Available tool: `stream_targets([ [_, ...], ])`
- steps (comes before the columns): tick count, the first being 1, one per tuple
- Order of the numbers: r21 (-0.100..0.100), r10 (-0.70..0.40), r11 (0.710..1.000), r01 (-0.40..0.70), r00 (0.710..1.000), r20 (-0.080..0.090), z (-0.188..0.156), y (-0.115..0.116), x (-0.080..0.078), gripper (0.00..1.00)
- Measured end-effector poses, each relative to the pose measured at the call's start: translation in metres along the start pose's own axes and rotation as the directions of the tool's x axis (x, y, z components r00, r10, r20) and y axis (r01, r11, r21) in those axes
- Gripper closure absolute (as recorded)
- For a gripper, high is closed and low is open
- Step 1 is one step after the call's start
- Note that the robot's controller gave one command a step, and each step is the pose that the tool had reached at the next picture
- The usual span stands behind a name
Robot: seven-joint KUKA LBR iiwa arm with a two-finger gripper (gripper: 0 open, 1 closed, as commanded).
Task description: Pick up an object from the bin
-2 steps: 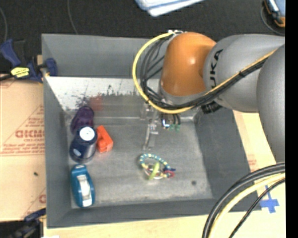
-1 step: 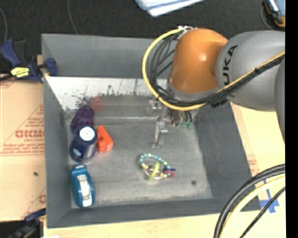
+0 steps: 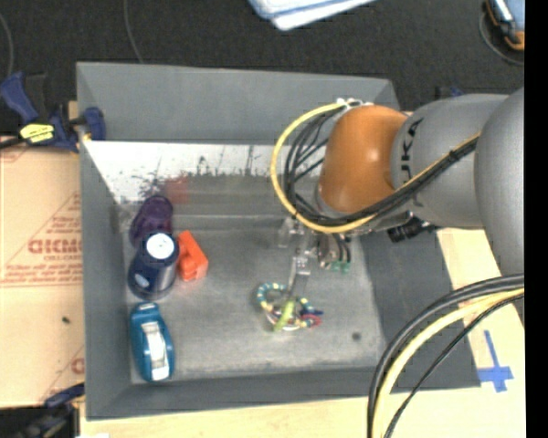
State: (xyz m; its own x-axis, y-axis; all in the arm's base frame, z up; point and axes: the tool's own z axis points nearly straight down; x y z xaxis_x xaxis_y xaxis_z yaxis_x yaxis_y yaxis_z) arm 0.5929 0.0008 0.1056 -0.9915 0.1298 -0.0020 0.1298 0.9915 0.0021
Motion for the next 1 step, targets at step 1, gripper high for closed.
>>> stream_targets([
  [1,0.001,-0.138,0.99,0.138,0.99,0.01,0.0342,0.0098,-0.0007,0.0],
])
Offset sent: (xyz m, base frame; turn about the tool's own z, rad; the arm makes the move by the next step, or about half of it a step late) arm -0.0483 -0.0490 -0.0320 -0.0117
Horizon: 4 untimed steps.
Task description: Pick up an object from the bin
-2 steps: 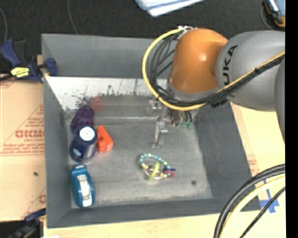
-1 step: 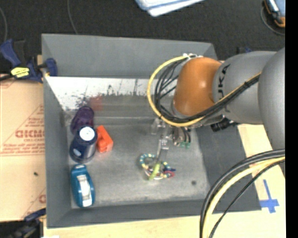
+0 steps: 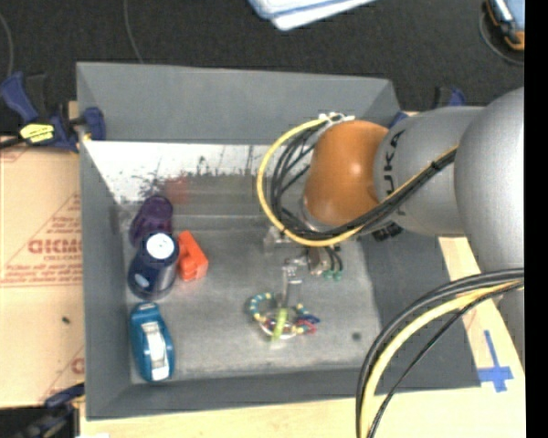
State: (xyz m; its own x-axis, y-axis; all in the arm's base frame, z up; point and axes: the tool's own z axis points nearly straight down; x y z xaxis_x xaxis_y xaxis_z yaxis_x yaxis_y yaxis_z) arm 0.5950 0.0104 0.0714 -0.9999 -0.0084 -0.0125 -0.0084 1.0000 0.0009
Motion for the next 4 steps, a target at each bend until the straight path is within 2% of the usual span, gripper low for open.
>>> stream_targets([
  [1,-0.001,0.126,0.992,-0.126,0.992,-0.008,-0.004,-0.058,0.049,0.0],
  [2,0.002,0.132,0.991,-0.132,0.991,-0.01,-0.003,-0.061,0.052,0.0],
  [3,0.001,0.182,0.983,-0.182,0.983,-0.007,-0.033,-0.127,0.081,0.0],
  [4,0.001,0.055,0.998,-0.055,0.998,-0.008,-0.009,-0.029,0.103,0.0],
])
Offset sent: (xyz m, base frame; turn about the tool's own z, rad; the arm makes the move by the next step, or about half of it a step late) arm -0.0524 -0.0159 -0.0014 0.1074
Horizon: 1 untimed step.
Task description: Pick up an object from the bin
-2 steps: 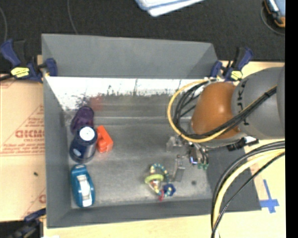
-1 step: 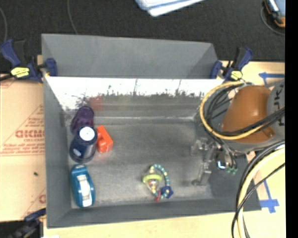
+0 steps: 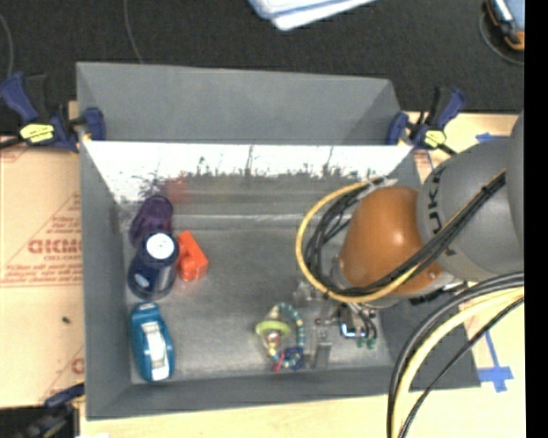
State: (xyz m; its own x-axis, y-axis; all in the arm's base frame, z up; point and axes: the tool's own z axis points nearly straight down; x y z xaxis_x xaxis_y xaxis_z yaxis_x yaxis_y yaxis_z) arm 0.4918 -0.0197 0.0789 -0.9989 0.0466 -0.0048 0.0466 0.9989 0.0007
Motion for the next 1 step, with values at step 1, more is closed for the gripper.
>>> stream_targets([
  [1,-0.002,0.095,0.995,-0.095,0.995,0.002,-0.0187,-0.0065,-0.017,0.0],
])
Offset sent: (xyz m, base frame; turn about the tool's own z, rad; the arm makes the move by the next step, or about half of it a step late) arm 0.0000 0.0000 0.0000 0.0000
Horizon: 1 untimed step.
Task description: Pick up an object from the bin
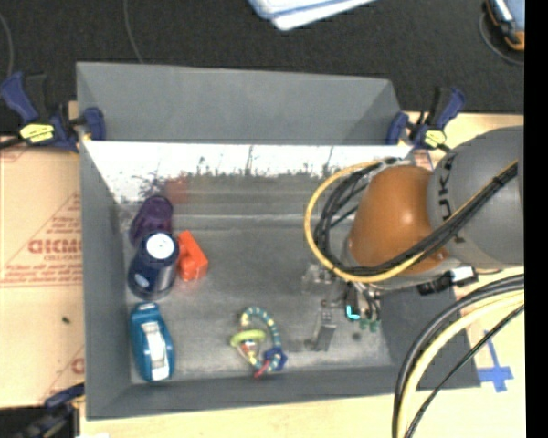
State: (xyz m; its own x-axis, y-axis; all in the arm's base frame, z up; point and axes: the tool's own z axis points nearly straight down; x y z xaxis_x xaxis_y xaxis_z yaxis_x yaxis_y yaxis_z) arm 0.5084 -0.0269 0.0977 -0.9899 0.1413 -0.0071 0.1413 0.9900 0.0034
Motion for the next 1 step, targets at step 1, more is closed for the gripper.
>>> stream_targets([
  [1,0.002,0.073,0.997,-0.073,0.997,0.002,-0.0131,-0.0337,-0.0165,0.0],
])
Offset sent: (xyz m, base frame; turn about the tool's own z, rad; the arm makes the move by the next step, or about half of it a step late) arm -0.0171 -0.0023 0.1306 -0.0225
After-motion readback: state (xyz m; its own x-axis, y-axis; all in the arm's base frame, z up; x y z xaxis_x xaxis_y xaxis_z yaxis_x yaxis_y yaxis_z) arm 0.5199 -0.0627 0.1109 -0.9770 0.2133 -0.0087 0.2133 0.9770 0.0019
